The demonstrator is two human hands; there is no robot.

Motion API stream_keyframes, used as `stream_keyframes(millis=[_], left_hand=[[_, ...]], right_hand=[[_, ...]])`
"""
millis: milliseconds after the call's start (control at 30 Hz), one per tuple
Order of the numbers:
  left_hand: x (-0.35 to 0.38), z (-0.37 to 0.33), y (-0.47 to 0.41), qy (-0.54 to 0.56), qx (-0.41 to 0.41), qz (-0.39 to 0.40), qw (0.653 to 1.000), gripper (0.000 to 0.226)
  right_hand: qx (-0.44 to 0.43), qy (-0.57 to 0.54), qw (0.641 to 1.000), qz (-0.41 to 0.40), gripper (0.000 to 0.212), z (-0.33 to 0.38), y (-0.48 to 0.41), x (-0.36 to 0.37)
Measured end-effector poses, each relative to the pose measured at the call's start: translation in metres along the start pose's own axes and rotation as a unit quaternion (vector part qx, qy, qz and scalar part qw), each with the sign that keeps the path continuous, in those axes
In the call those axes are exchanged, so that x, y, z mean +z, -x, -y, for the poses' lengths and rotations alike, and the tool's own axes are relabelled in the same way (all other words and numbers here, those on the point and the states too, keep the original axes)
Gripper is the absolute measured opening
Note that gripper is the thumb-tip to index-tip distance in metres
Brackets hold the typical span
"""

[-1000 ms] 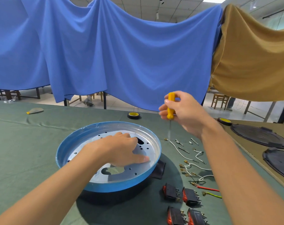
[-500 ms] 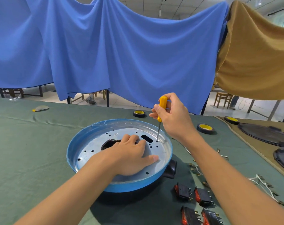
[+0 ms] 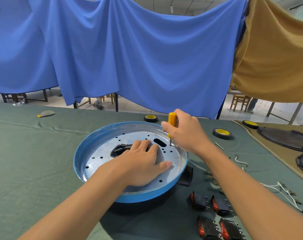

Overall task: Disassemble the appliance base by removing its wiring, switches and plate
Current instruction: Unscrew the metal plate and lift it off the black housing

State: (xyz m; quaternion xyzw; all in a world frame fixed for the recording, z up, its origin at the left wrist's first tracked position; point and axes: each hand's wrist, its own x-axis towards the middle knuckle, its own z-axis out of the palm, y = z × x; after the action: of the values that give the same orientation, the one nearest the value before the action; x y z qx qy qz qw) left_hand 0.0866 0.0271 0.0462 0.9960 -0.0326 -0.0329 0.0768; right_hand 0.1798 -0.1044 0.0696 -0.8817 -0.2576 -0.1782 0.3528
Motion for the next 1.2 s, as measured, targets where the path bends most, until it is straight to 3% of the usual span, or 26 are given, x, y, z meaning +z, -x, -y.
stream_keyframes(millis=[233, 367, 467, 600, 667, 767, 933, 1100, 1200], left_hand=[[0.001, 0.004, 0.004, -0.012, -0.019, -0.032, 0.999, 0.075], [0.001, 0.009, 0.006, -0.028, -0.038, -0.073, 0.996, 0.080], [0.002, 0.013, 0.006, -0.028, -0.050, -0.092, 0.994, 0.083], [0.001, 0.018, 0.005, -0.022, -0.066, -0.115, 0.991, 0.087], [0.000, 0.018, 0.003, -0.021, -0.073, -0.115, 0.990, 0.088], [-0.002, 0.014, 0.001, -0.032, -0.117, -0.075, 0.990, 0.096], [-0.007, 0.006, 0.004, -0.081, -0.183, -0.085, 0.976, 0.113], [-0.004, 0.007, 0.000, 0.061, -0.109, -0.019, 0.992, 0.095], [-0.002, 0.008, -0.004, 0.083, -0.090, 0.011, 0.992, 0.088]], right_hand=[[-0.052, -0.138, 0.971, -0.186, 0.032, 0.022, -0.004, -0.039], [-0.040, -0.134, 0.968, -0.209, 0.030, 0.016, -0.005, -0.053], [-0.003, -0.092, 0.982, -0.163, 0.026, 0.004, -0.007, -0.055], [0.041, 0.006, 0.999, 0.014, 0.019, -0.010, -0.009, -0.050], [0.049, 0.024, 0.997, 0.058, 0.015, -0.014, -0.009, -0.046], [0.057, 0.031, 0.994, 0.085, 0.014, -0.016, -0.009, -0.041], [0.057, 0.040, 0.991, 0.111, 0.014, -0.017, -0.008, -0.040], [0.048, 0.034, 0.993, 0.103, 0.010, -0.015, -0.007, -0.043], [0.046, 0.031, 0.993, 0.101, 0.010, -0.015, -0.007, -0.046]])
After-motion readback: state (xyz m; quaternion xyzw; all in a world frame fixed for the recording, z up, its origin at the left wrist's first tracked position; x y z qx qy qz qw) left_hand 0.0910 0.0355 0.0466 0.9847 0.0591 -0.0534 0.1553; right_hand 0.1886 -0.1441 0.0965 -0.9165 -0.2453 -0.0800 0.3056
